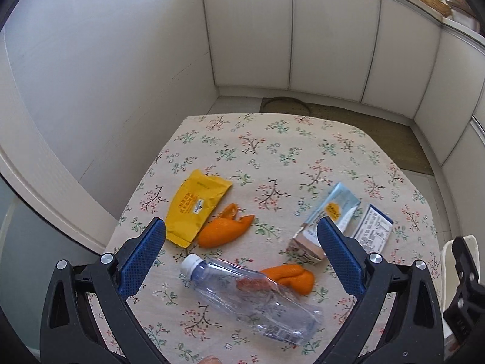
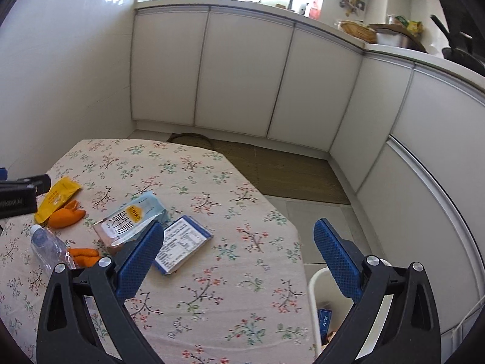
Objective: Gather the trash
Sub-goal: 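Move both tools back over the table toward the yellow snack packet, then grasp the yellow snack packet with the left tool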
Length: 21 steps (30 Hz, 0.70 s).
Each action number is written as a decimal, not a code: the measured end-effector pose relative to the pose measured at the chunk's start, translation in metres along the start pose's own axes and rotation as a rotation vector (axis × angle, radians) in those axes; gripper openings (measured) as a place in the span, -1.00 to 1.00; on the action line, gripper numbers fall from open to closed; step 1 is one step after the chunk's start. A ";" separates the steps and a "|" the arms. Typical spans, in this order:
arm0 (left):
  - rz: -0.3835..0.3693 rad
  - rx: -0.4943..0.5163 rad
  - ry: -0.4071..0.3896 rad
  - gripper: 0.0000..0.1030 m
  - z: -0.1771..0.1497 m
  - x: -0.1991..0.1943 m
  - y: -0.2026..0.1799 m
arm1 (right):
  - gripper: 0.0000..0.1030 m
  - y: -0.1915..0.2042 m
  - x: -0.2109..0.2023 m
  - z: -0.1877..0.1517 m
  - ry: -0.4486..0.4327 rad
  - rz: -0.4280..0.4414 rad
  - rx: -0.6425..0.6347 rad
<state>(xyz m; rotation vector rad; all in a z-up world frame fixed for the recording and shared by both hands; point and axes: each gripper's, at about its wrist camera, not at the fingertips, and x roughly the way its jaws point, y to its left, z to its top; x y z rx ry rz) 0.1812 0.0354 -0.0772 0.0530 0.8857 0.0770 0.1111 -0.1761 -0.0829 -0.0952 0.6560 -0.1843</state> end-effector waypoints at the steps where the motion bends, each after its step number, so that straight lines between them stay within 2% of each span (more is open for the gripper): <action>1: 0.000 -0.014 0.017 0.86 0.003 0.009 0.009 | 0.87 0.007 0.002 -0.001 0.007 0.015 -0.013; 7: 0.055 -0.095 0.118 0.86 0.017 0.065 0.060 | 0.87 0.036 0.007 -0.008 0.047 0.075 -0.105; 11: 0.015 -0.115 0.197 0.86 0.023 0.101 0.082 | 0.87 0.042 0.012 -0.010 0.091 0.120 -0.116; 13: -0.006 -0.079 0.245 0.85 0.025 0.118 0.080 | 0.87 0.044 0.018 -0.011 0.139 0.168 -0.104; 17: -0.018 0.022 0.271 0.84 0.027 0.143 0.070 | 0.87 0.052 0.029 -0.016 0.226 0.242 -0.107; 21: -0.032 0.070 0.301 0.83 0.023 0.167 0.067 | 0.87 0.064 0.036 -0.023 0.263 0.261 -0.148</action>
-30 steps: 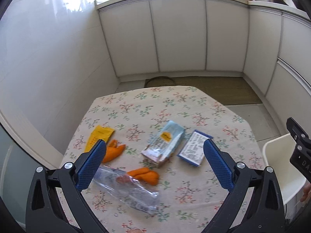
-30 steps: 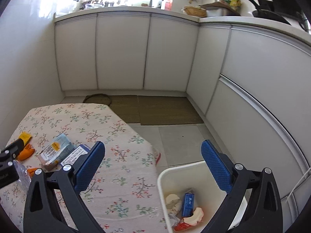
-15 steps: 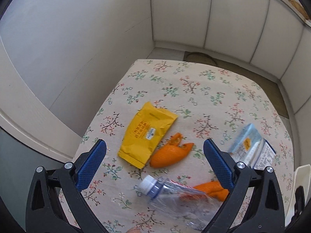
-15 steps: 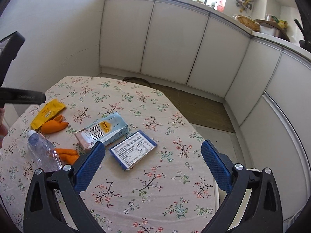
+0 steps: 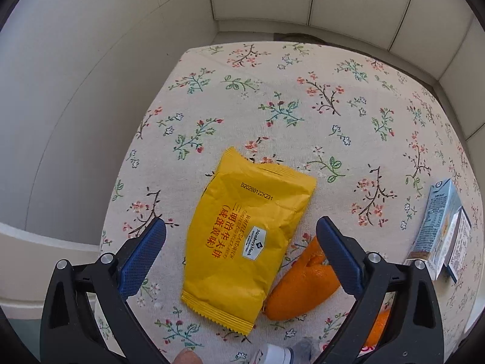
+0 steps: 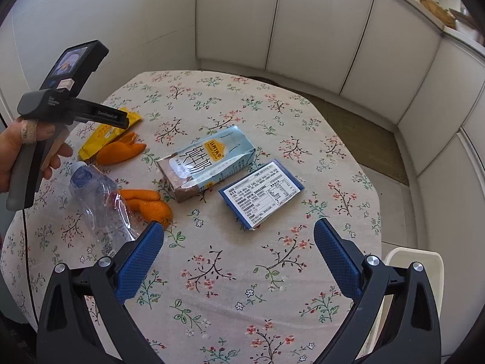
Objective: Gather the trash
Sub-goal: 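Grasp the yellow snack packet with the left tool, then grasp the orange peel with the right tool while the left tool holds the packet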
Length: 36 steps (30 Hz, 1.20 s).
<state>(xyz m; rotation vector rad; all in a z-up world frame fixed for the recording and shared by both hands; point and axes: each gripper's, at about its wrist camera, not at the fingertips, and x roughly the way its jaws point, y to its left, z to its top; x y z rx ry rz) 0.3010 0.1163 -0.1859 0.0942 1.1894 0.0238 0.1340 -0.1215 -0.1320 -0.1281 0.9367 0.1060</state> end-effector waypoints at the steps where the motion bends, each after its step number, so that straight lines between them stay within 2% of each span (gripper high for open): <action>1: 0.011 0.011 0.007 0.81 0.000 0.005 -0.001 | 0.87 0.002 0.002 0.000 0.004 -0.001 -0.008; 3: 0.013 0.025 0.026 0.72 0.000 0.014 -0.002 | 0.87 0.005 0.006 0.000 0.010 -0.004 -0.019; 6: -0.049 0.005 0.043 0.51 0.000 0.021 0.005 | 0.87 0.006 0.010 0.000 0.021 -0.001 -0.023; 8: -0.068 0.000 0.042 0.22 0.001 0.020 0.007 | 0.87 0.005 0.012 0.000 0.028 -0.002 -0.021; 11: -0.085 0.001 0.049 -0.02 0.000 0.017 0.007 | 0.87 0.003 0.013 0.001 0.034 0.004 -0.013; 15: -0.078 0.004 0.032 -0.25 -0.006 0.007 0.007 | 0.87 0.000 0.011 0.002 0.036 0.038 0.009; 17: -0.071 -0.012 0.012 -0.47 -0.010 -0.007 0.010 | 0.87 -0.003 0.009 0.004 0.036 0.060 0.026; 20: -0.069 -0.060 -0.044 -0.48 -0.015 -0.043 0.016 | 0.87 -0.008 0.005 0.013 0.042 0.099 0.078; 23: -0.068 -0.098 -0.140 -0.49 -0.022 -0.097 0.021 | 0.87 -0.003 0.003 0.032 0.038 0.145 0.129; 25: -0.026 -0.092 -0.229 -0.49 -0.031 -0.135 0.015 | 0.87 0.007 0.007 0.051 0.041 0.152 0.151; 27: 0.023 -0.082 -0.317 -0.49 -0.042 -0.170 0.011 | 0.87 0.018 0.015 0.069 0.056 0.197 0.194; 30: 0.084 -0.104 -0.443 -0.49 -0.064 -0.223 0.007 | 0.87 0.046 0.041 0.093 0.169 0.267 0.256; 33: 0.150 -0.115 -0.529 -0.49 -0.084 -0.252 0.008 | 0.86 0.074 0.069 0.109 0.254 0.299 0.317; 36: 0.175 -0.110 -0.542 -0.49 -0.095 -0.254 0.007 | 0.80 0.102 0.098 0.116 0.342 0.305 0.353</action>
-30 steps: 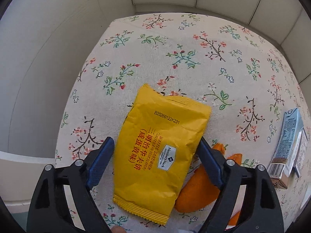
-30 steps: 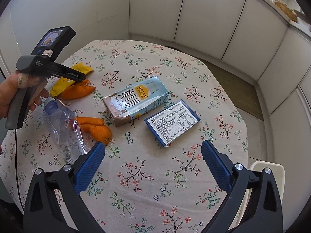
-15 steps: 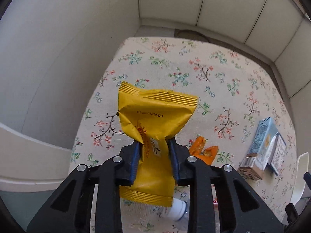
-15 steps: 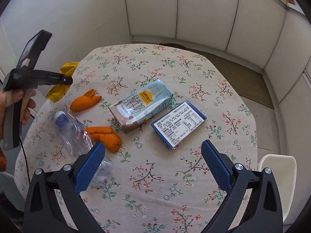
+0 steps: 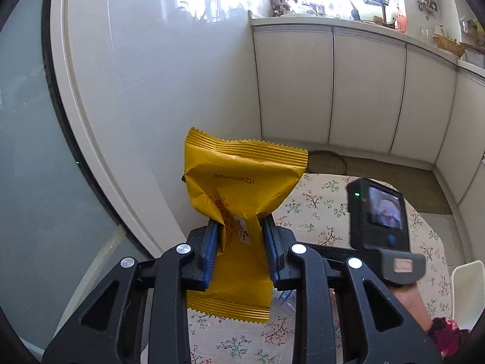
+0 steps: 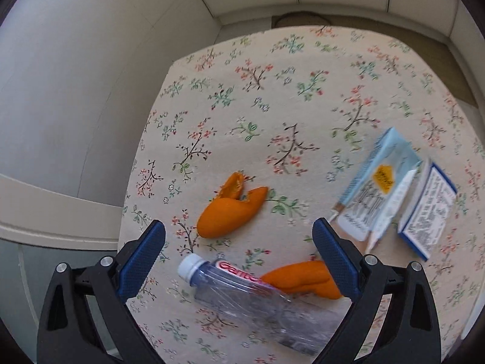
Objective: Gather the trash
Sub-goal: 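Grasp the orange peel with the right tool while the left tool holds the packet, then carry the packet and orange peel over the bin and release both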
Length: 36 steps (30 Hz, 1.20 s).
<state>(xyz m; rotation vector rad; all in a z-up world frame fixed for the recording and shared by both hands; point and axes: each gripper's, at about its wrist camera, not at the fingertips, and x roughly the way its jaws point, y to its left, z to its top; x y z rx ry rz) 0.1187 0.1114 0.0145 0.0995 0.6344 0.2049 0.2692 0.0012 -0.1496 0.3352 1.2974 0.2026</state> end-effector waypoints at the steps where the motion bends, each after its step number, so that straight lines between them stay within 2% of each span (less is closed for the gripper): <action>1: 0.013 0.017 -0.005 -0.49 0.000 0.002 -0.002 | 0.80 0.007 0.011 0.002 0.016 -0.016 0.004; 4: 0.032 0.013 -0.025 -0.49 0.004 0.001 0.004 | 0.73 0.023 0.040 0.005 0.053 -0.076 -0.012; 9: 0.021 -0.022 -0.035 -0.49 0.008 0.000 0.011 | 0.71 0.032 0.069 0.010 0.088 -0.139 -0.020; 11: 0.008 -0.035 -0.026 -0.49 0.008 -0.002 0.011 | 0.51 0.031 0.079 0.012 0.111 -0.140 -0.014; 13: -0.001 -0.046 -0.013 -0.49 0.008 0.001 0.013 | 0.44 0.033 0.083 0.012 0.102 -0.161 -0.016; 15: 0.000 -0.057 -0.003 -0.48 0.008 0.002 0.015 | 0.25 0.036 0.082 0.012 0.081 -0.177 -0.019; 17: -0.010 -0.082 0.008 -0.48 0.008 0.001 0.020 | -0.32 0.036 0.078 0.012 0.050 -0.158 -0.007; 20: -0.015 -0.110 0.025 -0.48 0.005 0.003 0.026 | -0.53 0.036 0.075 0.009 0.025 -0.128 -0.007; 23: -0.016 -0.116 0.041 -0.48 0.007 0.007 0.026 | -0.62 0.033 0.066 0.003 -0.016 -0.116 -0.028; 28: -0.038 -0.137 0.057 -0.48 0.008 0.011 0.027 | -0.63 0.021 0.034 -0.007 -0.106 -0.086 -0.042; 36: -0.067 -0.154 0.040 -0.48 0.008 0.006 0.018 | -0.63 -0.005 -0.042 -0.001 -0.300 -0.067 -0.022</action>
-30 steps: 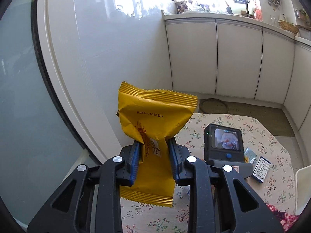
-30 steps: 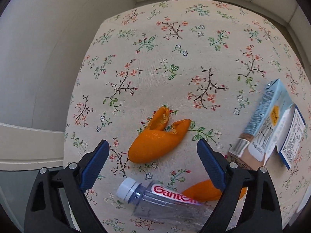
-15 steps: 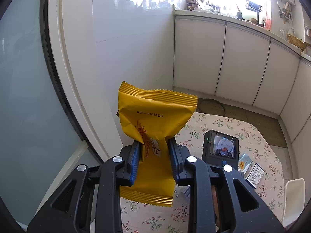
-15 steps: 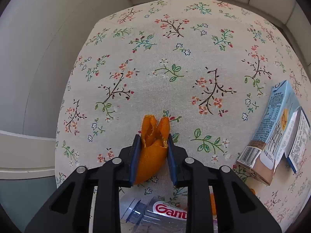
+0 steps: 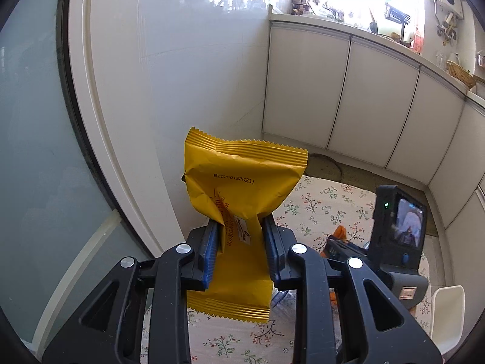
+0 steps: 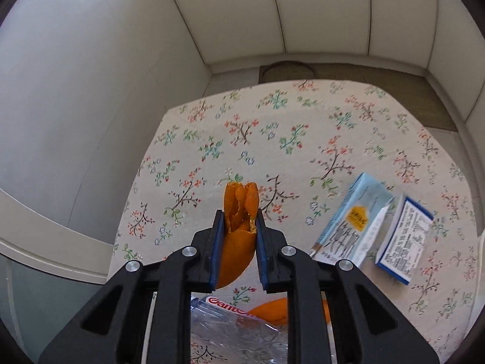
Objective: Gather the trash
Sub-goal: 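Carry the packet and orange peel over the bin and release both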
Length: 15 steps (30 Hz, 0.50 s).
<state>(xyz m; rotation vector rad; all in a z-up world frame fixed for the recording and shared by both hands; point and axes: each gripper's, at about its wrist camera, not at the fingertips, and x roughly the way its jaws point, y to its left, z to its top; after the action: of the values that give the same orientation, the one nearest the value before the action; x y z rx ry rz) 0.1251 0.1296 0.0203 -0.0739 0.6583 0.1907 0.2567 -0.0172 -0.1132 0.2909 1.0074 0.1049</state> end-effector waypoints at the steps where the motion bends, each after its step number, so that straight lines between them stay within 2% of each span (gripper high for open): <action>1: -0.007 -0.003 -0.004 -0.48 -0.001 -0.001 -0.002 | -0.63 -0.004 -0.009 0.003 -0.030 -0.005 -0.001; 10: -0.102 -0.025 -0.076 -0.48 -0.012 -0.017 -0.035 | -0.62 -0.048 -0.091 0.001 -0.213 -0.064 -0.018; 15: -0.151 0.013 -0.136 -0.48 -0.024 -0.036 -0.068 | -0.62 -0.078 -0.132 -0.011 -0.300 -0.107 -0.036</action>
<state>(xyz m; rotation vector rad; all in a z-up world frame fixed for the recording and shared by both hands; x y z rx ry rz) 0.0967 0.0540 0.0237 -0.0971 0.5157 0.0454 0.1734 -0.1183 -0.0329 0.2123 0.7209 -0.0181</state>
